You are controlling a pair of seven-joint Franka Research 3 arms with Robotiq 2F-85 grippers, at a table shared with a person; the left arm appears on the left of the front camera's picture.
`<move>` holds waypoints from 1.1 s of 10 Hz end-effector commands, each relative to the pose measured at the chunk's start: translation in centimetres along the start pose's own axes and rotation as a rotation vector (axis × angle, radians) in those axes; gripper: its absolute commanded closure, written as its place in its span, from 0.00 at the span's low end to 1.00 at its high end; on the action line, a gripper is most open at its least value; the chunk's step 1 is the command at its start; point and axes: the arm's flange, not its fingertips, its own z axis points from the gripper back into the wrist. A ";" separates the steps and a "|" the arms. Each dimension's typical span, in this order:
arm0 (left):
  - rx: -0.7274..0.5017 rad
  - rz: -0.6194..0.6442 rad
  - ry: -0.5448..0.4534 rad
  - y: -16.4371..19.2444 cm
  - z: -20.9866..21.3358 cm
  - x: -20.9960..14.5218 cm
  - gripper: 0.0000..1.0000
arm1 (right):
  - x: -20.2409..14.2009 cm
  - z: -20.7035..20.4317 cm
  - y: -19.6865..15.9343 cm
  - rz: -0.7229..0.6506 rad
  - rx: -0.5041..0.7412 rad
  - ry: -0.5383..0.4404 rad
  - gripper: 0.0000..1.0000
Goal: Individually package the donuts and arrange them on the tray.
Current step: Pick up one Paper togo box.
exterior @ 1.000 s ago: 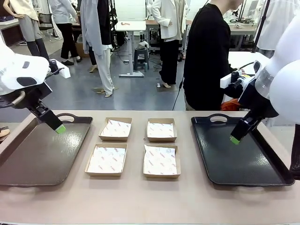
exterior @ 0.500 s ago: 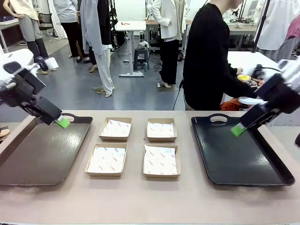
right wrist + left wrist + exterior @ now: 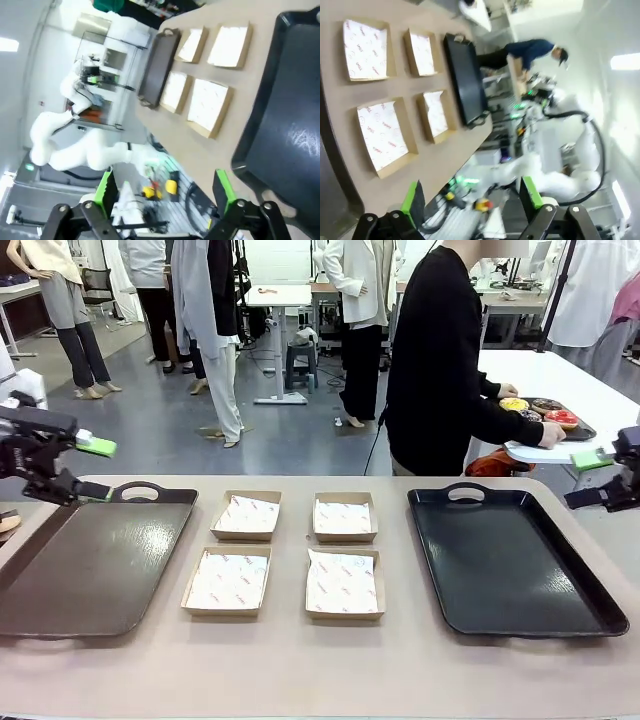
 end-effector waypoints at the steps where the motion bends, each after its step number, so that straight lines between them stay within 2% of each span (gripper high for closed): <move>1: -0.037 0.057 -0.097 2.6 2.3 -1.1 0.00 | -0.9 1.2 -2.2 -0.024 -0.013 0.023 0.00; 4: 0.039 0.096 -0.122 3.7 8.2 -4.4 0.00 | -4.8 4.3 -3.9 -0.039 0.013 0.008 0.00; 7: 0.073 0.139 -0.150 5.4 10.6 -6.1 0.00 | -6.9 7.1 -5.1 -0.062 0.045 -0.076 0.00; 8: 0.123 0.100 -0.132 5.3 11.0 -6.1 0.00 | -6.8 7.4 -5.0 -0.088 0.029 -0.116 0.00; 9: 0.056 0.151 -0.160 5.4 11.7 -3.8 0.00 | -6.5 6.8 -4.6 -0.079 0.020 -0.064 0.00; 11: 0.056 0.151 -0.160 5.4 11.7 -3.8 0.00 | -6.5 6.8 -4.6 -0.079 0.020 -0.064 0.00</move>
